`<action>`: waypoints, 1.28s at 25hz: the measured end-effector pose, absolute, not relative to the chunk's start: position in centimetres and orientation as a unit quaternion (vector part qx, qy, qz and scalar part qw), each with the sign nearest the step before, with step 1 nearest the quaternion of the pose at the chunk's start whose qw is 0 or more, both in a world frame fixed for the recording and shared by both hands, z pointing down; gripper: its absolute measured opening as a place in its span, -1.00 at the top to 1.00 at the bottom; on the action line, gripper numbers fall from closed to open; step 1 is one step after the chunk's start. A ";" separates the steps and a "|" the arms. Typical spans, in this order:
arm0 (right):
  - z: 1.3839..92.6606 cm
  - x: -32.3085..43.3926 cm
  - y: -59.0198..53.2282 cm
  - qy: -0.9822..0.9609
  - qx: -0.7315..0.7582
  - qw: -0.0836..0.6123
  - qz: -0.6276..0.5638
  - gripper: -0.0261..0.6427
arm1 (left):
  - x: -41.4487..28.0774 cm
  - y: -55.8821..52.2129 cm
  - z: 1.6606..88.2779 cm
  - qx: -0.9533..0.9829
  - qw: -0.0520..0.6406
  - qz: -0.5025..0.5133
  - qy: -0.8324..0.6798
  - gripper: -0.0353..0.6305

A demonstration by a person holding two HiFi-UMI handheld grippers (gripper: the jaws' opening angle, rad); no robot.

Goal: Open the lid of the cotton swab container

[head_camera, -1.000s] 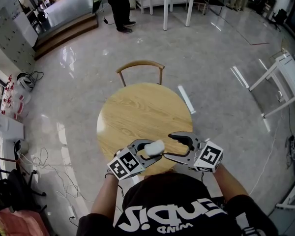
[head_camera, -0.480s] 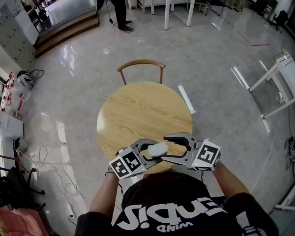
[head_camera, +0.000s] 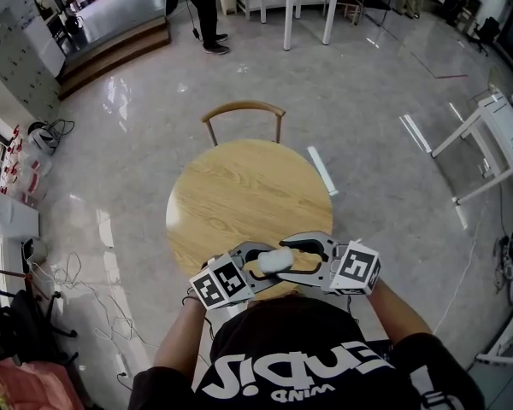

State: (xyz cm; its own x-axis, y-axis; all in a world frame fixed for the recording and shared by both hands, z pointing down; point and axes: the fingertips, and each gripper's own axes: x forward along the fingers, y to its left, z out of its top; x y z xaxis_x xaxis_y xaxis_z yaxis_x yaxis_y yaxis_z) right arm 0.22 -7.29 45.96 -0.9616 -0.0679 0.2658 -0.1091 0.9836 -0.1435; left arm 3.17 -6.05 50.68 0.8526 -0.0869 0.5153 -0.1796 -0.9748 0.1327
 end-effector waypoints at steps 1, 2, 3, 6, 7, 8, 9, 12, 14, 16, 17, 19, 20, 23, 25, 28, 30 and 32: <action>46.0 0.2 -7.2 -0.987 0.043 0.131 0.082 0.20 | 3.2 -6.0 50.7 0.958 0.089 0.262 -0.069 0.25; 46.0 0.3 -7.2 -0.987 0.042 0.131 0.086 0.21 | 3.2 -6.0 50.7 0.958 0.090 0.262 -0.068 0.25; 46.1 0.3 -7.2 -0.986 0.041 0.130 0.092 0.21 | 3.2 -6.0 50.7 0.959 0.091 0.261 -0.067 0.25; 46.2 0.4 -7.5 -0.985 0.038 0.127 0.109 0.22 | 3.2 -6.1 50.8 0.958 0.094 0.261 -0.064 0.25; 46.2 0.4 -7.5 -0.985 0.038 0.128 0.112 0.22 | 3.2 -6.1 50.9 0.958 0.094 0.263 -0.064 0.25; 46.3 0.4 -7.5 -0.984 0.038 0.130 0.115 0.22 | 3.2 -6.1 51.0 0.958 0.092 0.265 -0.063 0.25; 46.4 0.4 -7.5 -0.983 0.038 0.131 0.119 0.22 | 3.2 -6.1 51.0 0.958 0.091 0.266 -0.062 0.25; 46.5 0.6 -7.7 -0.981 0.035 0.131 0.136 0.23 | 3.2 -6.2 51.1 0.957 0.085 0.270 -0.061 0.25; 46.3 0.6 -7.8 -0.979 0.034 0.125 0.156 0.24 | 3.3 -6.3 51.5 0.956 0.071 0.279 -0.064 0.25; 46.3 0.6 -8.0 -0.978 0.035 0.121 0.168 0.24 | 3.3 -6.3 52.1 0.954 0.063 0.285 -0.065 0.26; 46.4 0.6 -8.0 -0.977 0.035 0.121 0.172 0.24 | 3.3 -6.3 52.3 0.954 0.063 0.286 -0.064 0.26; 46.6 0.4 -7.9 -0.975 0.033 0.126 0.181 0.24 | 3.2 -6.2 52.5 0.953 0.060 0.290 -0.062 0.26; 46.7 0.4 -7.9 -0.973 0.032 0.128 0.189 0.24 | 3.1 -6.2 52.6 0.953 0.057 0.292 -0.061 0.26; 46.9 0.7 -8.2 -0.964 0.027 0.131 0.232 0.24 | 3.3 -6.2 52.8 0.952 0.047 0.296 -0.059 0.26; 47.1 0.9 -8.4 -0.953 0.022 0.131 0.271 0.24 | 3.5 -6.2 53.1 0.951 0.040 0.300 -0.057 0.26; 47.3 0.8 -8.6 -0.934 0.014 0.134 0.330 0.23 | 3.4 -6.0 53.4 0.950 0.026 0.306 -0.053 0.26; 47.3 0.7 -8.6 -0.924 0.010 0.136 0.356 0.23 | 3.3 -5.8 53.6 0.951 0.021 0.305 -0.051 0.26; 47.3 0.7 -8.6 -0.918 0.008 0.134 0.373 0.23 | 3.2 -5.7 53.6 0.951 0.020 0.303 -0.049 0.26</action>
State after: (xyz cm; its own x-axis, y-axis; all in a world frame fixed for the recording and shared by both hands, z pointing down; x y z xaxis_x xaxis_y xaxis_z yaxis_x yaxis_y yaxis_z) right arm 0.69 -8.62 47.34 -0.9642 0.0856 0.2511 -0.1140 0.7210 -0.6835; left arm 3.22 -5.75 53.58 0.8115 -0.0813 0.5787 -0.1057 -0.9944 0.0084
